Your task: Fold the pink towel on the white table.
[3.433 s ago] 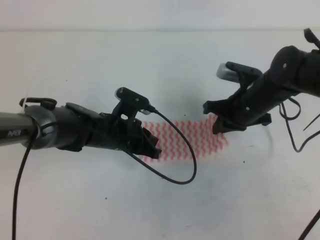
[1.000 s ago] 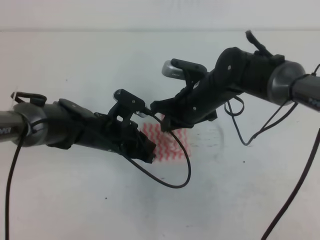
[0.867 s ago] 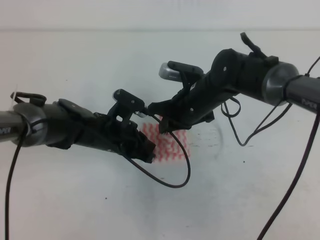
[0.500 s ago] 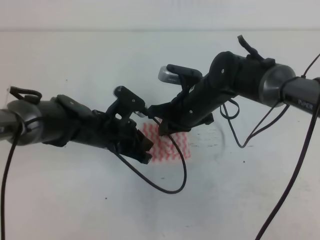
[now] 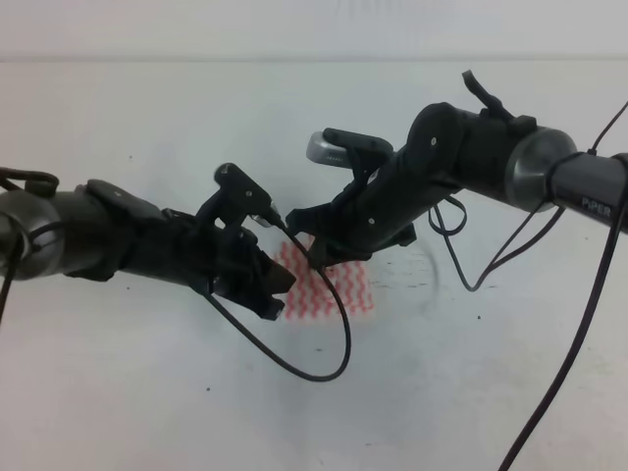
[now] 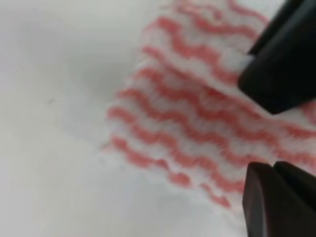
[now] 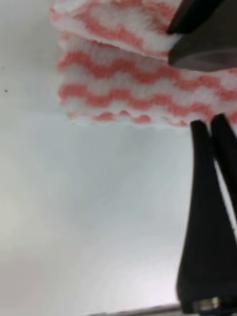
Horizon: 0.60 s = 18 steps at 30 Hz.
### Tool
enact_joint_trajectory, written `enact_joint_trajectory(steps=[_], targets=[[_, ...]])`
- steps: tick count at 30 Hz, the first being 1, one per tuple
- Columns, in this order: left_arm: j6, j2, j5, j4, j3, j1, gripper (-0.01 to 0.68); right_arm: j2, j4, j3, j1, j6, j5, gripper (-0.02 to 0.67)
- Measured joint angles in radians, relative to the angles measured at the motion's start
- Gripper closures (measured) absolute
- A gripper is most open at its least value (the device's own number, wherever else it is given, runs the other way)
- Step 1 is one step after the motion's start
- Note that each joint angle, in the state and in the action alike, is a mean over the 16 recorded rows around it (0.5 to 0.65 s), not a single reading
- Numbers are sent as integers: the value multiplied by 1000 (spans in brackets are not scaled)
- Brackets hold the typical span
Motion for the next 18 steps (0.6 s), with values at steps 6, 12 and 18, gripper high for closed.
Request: enact_joint_trajectory(steps=[6,12,18], targets=[[57,14,24,-26,0,2,678,0,0,0,3,0,0,665],[92,29,30,-50,0,9,678,-1,0,0,3,1,1,666],[115,37,39,-73,0,16,678,2,-2,1,3,2,2,665]])
